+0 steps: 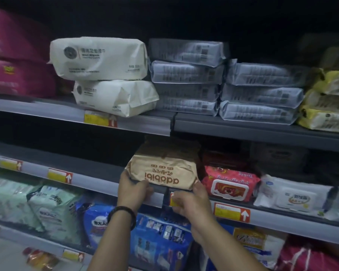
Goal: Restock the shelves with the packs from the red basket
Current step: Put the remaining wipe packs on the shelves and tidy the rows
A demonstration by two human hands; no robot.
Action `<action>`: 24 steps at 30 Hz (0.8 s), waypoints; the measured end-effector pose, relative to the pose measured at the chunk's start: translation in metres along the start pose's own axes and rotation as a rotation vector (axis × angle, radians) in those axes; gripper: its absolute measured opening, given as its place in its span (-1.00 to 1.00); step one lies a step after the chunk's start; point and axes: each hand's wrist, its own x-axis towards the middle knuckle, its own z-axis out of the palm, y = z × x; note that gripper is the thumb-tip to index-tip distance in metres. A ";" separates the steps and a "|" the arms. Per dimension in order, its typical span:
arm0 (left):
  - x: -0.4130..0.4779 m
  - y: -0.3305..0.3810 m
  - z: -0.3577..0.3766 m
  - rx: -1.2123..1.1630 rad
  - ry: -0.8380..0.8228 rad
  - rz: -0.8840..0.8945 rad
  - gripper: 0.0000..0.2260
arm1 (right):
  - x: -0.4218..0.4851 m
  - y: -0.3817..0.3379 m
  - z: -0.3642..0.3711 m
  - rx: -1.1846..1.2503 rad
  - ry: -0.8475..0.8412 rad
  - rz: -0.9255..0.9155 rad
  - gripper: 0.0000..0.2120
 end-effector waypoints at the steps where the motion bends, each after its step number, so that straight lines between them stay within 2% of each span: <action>1: 0.000 0.000 -0.001 -0.010 -0.003 -0.002 -0.54 | -0.001 0.000 0.001 -0.007 -0.008 0.003 -0.46; 3: -0.002 0.005 -0.005 -0.065 0.006 0.026 -0.44 | -0.003 0.001 0.000 -0.028 0.007 -0.048 -0.40; 7: 0.000 0.021 -0.017 -0.230 0.069 0.175 -0.60 | -0.012 -0.005 -0.005 -0.044 0.010 -0.280 -0.32; 10: -0.001 0.019 -0.017 -0.160 0.022 0.188 -0.39 | -0.004 -0.003 -0.005 -0.103 0.029 -0.325 -0.40; 14: -0.003 0.012 -0.020 -0.023 -0.016 0.134 -0.24 | -0.010 0.001 0.004 -0.222 -0.033 -0.292 -0.41; 18: -0.013 0.008 -0.016 0.081 -0.068 0.113 -0.08 | -0.012 0.004 0.009 -0.212 -0.096 -0.242 -0.33; 22: -0.017 0.005 -0.010 0.129 -0.108 0.080 -0.01 | -0.006 -0.002 0.010 -0.216 -0.132 -0.156 -0.22; 24: -0.017 0.004 -0.007 0.207 -0.116 0.087 0.01 | -0.003 -0.006 0.006 -0.225 -0.143 -0.120 -0.23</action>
